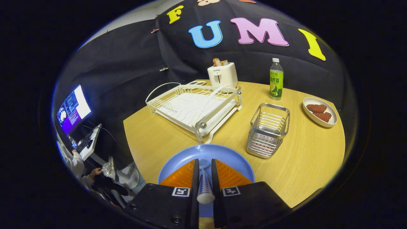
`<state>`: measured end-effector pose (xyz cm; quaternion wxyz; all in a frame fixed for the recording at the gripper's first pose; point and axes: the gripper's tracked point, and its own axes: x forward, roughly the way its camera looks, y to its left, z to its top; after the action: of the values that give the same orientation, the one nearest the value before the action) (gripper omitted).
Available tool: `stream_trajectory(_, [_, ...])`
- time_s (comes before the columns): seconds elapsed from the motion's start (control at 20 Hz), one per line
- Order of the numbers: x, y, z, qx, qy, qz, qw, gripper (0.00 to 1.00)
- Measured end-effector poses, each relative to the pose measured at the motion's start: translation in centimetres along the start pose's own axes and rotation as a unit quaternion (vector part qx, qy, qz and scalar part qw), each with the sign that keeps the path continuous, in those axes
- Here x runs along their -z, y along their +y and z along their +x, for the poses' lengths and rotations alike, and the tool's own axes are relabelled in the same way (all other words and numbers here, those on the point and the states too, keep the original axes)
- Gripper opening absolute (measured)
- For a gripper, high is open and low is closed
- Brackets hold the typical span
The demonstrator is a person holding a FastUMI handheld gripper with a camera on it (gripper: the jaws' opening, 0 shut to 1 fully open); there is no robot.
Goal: Take the plate from the dish rack, then take the spoon from the basket and place it into the plate.
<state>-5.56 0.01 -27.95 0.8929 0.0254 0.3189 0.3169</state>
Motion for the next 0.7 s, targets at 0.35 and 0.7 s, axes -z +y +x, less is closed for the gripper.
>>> stream_trajectory(0.35, [-1.1,-0.1,-0.5,0.020,-0.003,0.007,1.000,0.31])
stream_trajectory(0.7, [-9.1,-0.9,-4.1,0.106,-0.088,0.008,0.990,0.99])
